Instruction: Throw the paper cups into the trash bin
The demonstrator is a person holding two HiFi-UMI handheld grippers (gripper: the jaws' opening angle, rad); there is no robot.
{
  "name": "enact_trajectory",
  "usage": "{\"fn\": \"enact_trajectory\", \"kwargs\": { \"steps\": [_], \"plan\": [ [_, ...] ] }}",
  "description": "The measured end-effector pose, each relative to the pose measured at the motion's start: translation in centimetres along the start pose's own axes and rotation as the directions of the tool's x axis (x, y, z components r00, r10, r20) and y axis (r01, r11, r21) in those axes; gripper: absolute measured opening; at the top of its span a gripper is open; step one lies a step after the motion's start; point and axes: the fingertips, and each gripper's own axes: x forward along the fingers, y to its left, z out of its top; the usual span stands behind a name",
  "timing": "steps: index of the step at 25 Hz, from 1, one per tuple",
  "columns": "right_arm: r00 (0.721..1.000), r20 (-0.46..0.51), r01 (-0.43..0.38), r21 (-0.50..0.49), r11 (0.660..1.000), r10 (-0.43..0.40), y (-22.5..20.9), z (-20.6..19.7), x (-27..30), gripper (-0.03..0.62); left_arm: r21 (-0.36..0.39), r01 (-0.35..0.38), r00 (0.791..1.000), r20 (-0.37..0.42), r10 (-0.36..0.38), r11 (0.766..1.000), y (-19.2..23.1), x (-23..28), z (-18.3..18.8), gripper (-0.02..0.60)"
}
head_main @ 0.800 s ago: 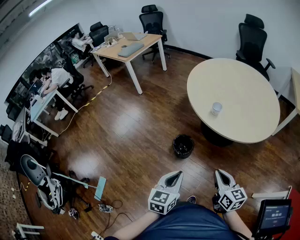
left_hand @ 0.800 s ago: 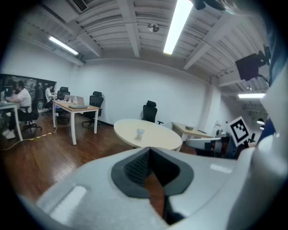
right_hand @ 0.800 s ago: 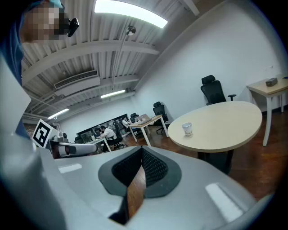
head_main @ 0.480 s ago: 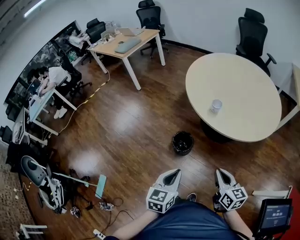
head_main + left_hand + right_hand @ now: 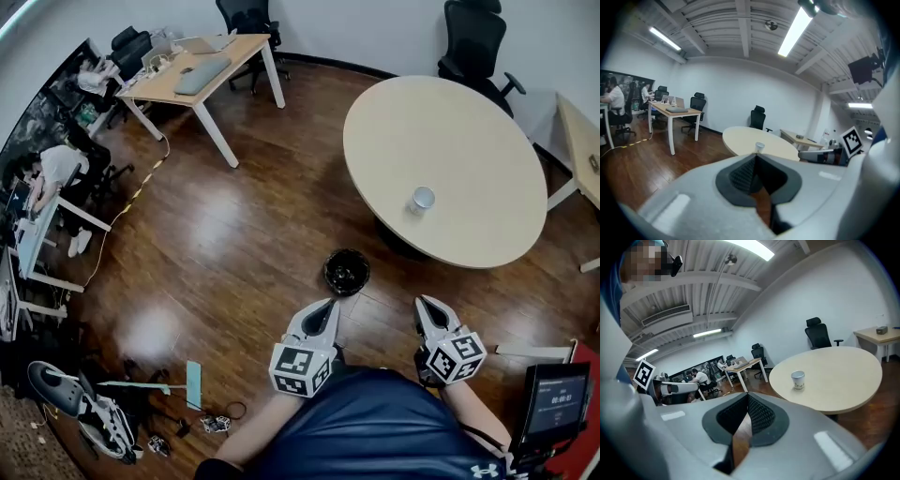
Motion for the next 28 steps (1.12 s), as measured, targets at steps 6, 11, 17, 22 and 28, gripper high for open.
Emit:
{"fn": "enact_trajectory", "kwargs": {
  "steps": [6,11,17,22,28],
  "plan": [
    [0.996,0.007,0.094,-0.026,0.995,-0.093,0.6,2.6,4.6,0.009,0.013,0.061,0.998,-0.021,-0.060,0.998,4.8,2.1,2.1,0.003],
    [0.986,0.009,0.164,-0.093,0.982,-0.164,-1.3,3.7,7.7,0.009,0.013,0.065,0.996,-0.055,-0.064,0.998,7.4,3.3,2.2,0.003],
    [0.966,-0.097,0.229,-0.110,0.967,-0.239,-10.9,2.6,11.2,0.047,0.015,0.002,0.998,-0.060,-0.002,1.000,8.4,5.2,3.8,0.003],
    [0.926,-0.199,0.296,-0.146,0.944,-0.321,-20.3,1.2,15.5,0.196,0.003,-0.066,0.997,-0.047,0.066,0.998,8.5,6.7,5.2,0.003],
    [0.895,-0.286,0.293,-0.199,0.935,-0.341,-23.8,0.3,19.1,0.348,0.000,-0.141,0.987,-0.082,0.141,0.990,9.4,5.4,5.1,0.003]
  ]
}}
